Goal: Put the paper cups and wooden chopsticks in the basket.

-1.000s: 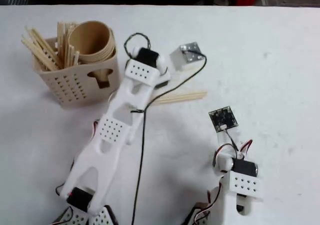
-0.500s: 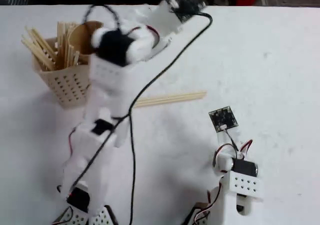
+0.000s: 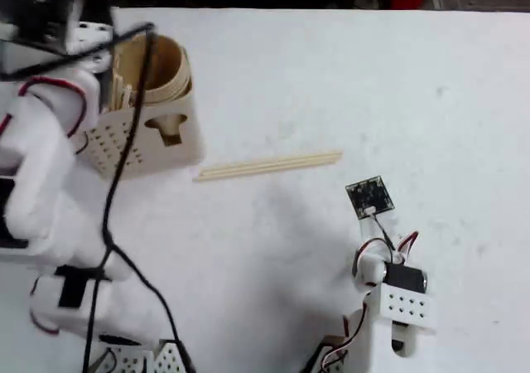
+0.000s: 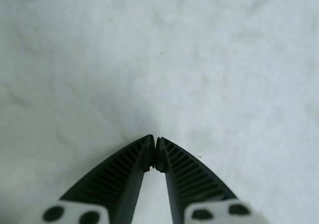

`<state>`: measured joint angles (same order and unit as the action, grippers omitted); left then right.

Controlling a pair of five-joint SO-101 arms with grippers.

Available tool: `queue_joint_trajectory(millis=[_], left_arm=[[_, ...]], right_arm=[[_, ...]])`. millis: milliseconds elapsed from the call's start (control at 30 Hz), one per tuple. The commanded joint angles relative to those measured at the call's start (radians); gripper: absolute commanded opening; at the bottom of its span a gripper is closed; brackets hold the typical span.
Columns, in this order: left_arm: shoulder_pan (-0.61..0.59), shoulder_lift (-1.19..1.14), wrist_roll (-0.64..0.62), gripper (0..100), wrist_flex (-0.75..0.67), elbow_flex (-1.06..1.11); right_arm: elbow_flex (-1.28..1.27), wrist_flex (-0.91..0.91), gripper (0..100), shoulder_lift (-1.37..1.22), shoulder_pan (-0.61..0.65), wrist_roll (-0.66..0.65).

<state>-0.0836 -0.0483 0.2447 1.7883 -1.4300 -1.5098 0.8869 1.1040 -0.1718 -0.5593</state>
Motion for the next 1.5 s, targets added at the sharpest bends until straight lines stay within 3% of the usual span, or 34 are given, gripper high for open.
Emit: queue_joint_trajectory(millis=[0,300,500,700,867,1067,1267,1467], left_arm=[[-0.036,0.151,-0.020,2,-0.002,0.370],[-0.039,0.487,-0.020,2,-0.442,0.982],[-0.073,0.464,-0.025,2,-0.845,1.250],[-0.136,0.412,-0.133,2,-1.034,1.422],[-0.140,0.397,-0.147,2,-1.099,1.567],[-0.143,0.432,-0.146,3,-1.076,1.691],[-0.145,0.552,-0.144,18,-1.066,1.778],[-0.139,0.717,-0.143,15,-1.014,1.771]], right_arm=[[0.005,-0.015,2.1,0.010,0.007,-0.008],[0.005,-0.015,2.1,0.010,0.008,-0.008],[0.005,-0.015,2.1,0.010,0.008,-0.008],[0.005,-0.015,2.1,0.010,0.008,-0.008],[0.005,-0.015,2.1,0.010,0.008,-0.008],[0.005,-0.015,2.1,0.010,0.008,-0.008],[0.005,-0.015,2.1,0.010,0.008,-0.008],[0.005,-0.015,2.1,0.010,0.008,-0.008]])
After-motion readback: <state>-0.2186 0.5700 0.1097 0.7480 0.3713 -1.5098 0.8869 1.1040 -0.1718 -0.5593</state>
